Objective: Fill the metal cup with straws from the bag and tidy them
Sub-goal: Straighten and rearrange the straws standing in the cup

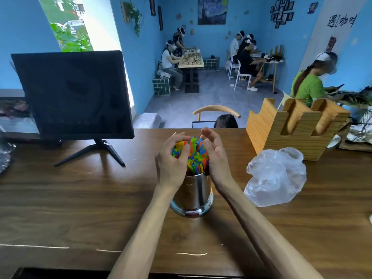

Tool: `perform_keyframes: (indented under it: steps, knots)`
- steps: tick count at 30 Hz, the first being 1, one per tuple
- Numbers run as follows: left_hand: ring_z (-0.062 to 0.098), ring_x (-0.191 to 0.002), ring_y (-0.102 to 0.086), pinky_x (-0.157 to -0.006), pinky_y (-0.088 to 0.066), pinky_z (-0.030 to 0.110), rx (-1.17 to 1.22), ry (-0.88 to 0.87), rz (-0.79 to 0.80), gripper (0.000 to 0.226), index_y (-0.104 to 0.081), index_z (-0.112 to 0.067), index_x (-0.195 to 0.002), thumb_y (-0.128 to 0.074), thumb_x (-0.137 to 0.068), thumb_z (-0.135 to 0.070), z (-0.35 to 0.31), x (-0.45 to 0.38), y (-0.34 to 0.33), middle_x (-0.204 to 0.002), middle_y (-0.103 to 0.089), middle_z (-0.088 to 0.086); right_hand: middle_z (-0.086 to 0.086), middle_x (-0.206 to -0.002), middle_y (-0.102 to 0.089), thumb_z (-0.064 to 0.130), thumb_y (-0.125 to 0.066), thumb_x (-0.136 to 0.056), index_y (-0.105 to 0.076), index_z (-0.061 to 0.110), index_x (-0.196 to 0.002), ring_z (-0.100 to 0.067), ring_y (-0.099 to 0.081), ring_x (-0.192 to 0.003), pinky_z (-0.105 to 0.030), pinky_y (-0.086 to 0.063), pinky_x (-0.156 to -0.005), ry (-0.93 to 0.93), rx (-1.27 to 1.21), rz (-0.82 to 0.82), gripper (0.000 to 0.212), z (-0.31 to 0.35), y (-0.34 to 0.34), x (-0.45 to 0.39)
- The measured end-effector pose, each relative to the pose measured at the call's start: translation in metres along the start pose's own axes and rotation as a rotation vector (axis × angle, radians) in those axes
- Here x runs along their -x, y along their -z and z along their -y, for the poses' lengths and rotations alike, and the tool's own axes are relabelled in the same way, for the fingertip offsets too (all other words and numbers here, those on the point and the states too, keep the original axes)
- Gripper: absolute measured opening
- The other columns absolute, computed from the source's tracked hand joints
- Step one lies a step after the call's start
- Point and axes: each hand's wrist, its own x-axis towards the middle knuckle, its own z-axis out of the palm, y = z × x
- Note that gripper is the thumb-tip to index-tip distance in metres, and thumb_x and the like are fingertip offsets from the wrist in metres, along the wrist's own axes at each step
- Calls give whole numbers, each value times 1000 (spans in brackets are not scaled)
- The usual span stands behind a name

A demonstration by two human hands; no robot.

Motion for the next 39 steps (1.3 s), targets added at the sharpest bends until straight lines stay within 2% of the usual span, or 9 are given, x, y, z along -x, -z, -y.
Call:
perform_keyframes:
  steps: [3, 6, 11, 14, 17, 25, 28, 35, 39]
  knots:
    - [0, -127, -57, -98, -46, 14, 27, 45, -30, 17, -71, -48, -89, -55, -90, -39, 6, -2, -6, -122, -69, -21, 3, -148, -52, 23, -42, -109, -46, 19, -147, -8, -48, -139, -39, -42, -116, 17, -58, -23, 39, -6, 2, 0]
    - [0, -130, -54, -101, -50, 22, 12, 72, -18, 20, -73, -44, -92, -54, -92, -37, 12, -2, -7, -136, -66, -6, 7, -150, -52, 27, -37, -110, -43, 18, -150, -7, -48, -139, -34, -42, -116, -48, -249, -28, 42, -11, 13, -8]
    - [5, -134, -53, -108, -50, 36, 46, 88, -15, 30, -75, -49, -90, -53, -95, -30, 13, -2, -4, -144, -61, -3, 9, -139, -64, 18, -36, -109, -55, 25, -138, -9, -58, -130, -24, -53, -96, -143, -327, 42, 35, -26, 39, -12]
    - [6, -134, -53, -110, -48, 36, 55, 87, -4, 33, -75, -49, -90, -54, -97, -24, 12, -1, -4, -144, -60, -4, 7, -130, -70, 12, -49, -105, -62, 22, -135, -13, -63, -125, -26, -54, -96, -113, -208, 88, 34, -32, 49, -5]
    - [4, -134, -53, -108, -49, 32, 73, 84, 2, 32, -76, -49, -91, -54, -96, -26, 10, 1, -6, -145, -59, -4, 7, -129, -69, 26, -60, -98, -63, 23, -135, -12, -64, -123, -26, -55, -95, -74, -135, 117, 38, -30, 54, -5]
    - [10, -131, -56, -106, -52, 39, 111, 114, 10, 38, -77, -41, -93, -55, -102, -12, 13, 0, -5, -146, -59, -2, 19, -119, -72, 17, -60, -101, -66, 32, -128, -4, -66, -114, -23, -57, -88, -3, 114, 231, 31, -15, 64, -25]
    - [6, -133, -54, -107, -50, 31, 106, 107, 21, 43, -77, -45, -91, -55, -102, -10, 13, -3, -3, -146, -59, -1, 20, -116, -72, 17, -65, -99, -69, 31, -123, 0, -65, -111, -17, -55, -84, 32, 209, 288, 28, -11, 69, -32]
    - [5, -136, -51, -102, -46, 17, 123, 121, 101, 44, -77, -48, -93, -55, -103, -11, 10, -6, 4, -150, -56, -2, 6, -106, -71, 16, -69, -95, -68, 25, -104, -12, -66, -103, -27, -59, -83, 72, 312, 343, 12, -2, 75, -48]
    - [2, -133, -52, -98, -47, 13, 119, 117, 110, 44, -76, -51, -94, -56, -103, -13, 8, -6, 4, -149, -55, -5, 5, -111, -69, 19, -68, -96, -66, 24, -107, -14, -67, -106, -28, -61, -84, 78, 336, 360, 12, -1, 76, -51]
